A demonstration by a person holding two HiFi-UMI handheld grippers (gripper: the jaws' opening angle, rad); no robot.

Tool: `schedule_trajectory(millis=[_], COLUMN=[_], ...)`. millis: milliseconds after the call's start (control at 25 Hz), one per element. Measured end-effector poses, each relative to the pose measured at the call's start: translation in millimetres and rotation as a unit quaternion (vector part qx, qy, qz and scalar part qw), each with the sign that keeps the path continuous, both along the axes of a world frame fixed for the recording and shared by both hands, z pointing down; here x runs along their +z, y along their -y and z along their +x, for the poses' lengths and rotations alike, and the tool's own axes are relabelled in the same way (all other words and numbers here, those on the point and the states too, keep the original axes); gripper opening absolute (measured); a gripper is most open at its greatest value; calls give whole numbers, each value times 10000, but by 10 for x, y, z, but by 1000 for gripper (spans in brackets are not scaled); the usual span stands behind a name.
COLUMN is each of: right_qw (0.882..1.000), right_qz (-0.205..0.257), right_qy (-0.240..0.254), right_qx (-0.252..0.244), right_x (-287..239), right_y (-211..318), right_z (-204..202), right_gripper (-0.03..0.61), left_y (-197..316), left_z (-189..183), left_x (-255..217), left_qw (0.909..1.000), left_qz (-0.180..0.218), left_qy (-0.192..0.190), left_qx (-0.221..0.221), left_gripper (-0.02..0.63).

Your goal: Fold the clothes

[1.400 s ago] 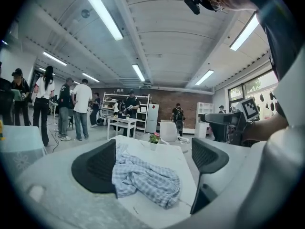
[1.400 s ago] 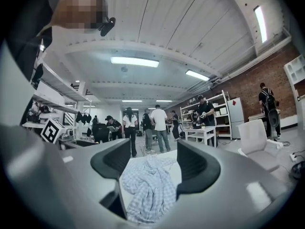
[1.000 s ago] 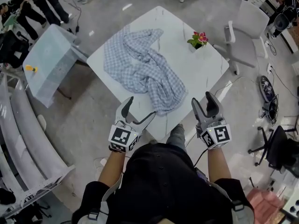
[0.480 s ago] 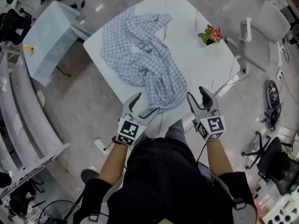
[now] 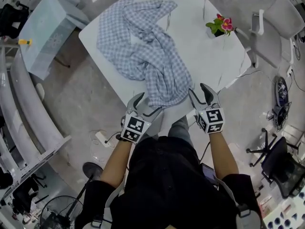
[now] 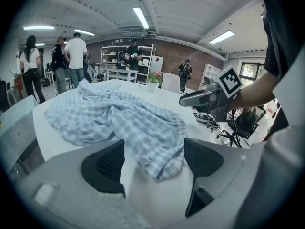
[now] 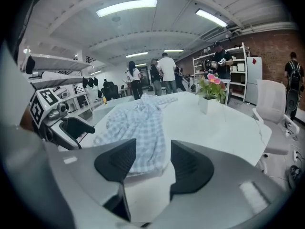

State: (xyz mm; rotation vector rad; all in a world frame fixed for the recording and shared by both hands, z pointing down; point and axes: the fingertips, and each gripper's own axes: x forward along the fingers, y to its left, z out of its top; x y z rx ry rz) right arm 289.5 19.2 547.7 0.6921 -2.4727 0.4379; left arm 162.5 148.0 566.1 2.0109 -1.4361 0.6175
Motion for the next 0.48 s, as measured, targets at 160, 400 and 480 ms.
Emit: schedule_trajectory(millis=[160, 400, 480], right_qw=[9995, 9978, 9968], right_qz=[-172, -376, -434], right_qy=[-231, -475, -594], right_qx=[-155, -275, -325], right_x=[229, 399, 448], right_y=[-12, -48, -53], right_z=[-19, -29, -30], right_gripper=[226, 227, 227], left_y=[-27, -90, -126], left_z=[46, 130, 189], left_x=[171, 343, 395], left_qw=[9996, 9982, 9969], left_qz=[-241, -544, -674], left_qy=[-67, -88, -137], left_qx=[88, 247, 374], left_gripper=[402, 402, 400])
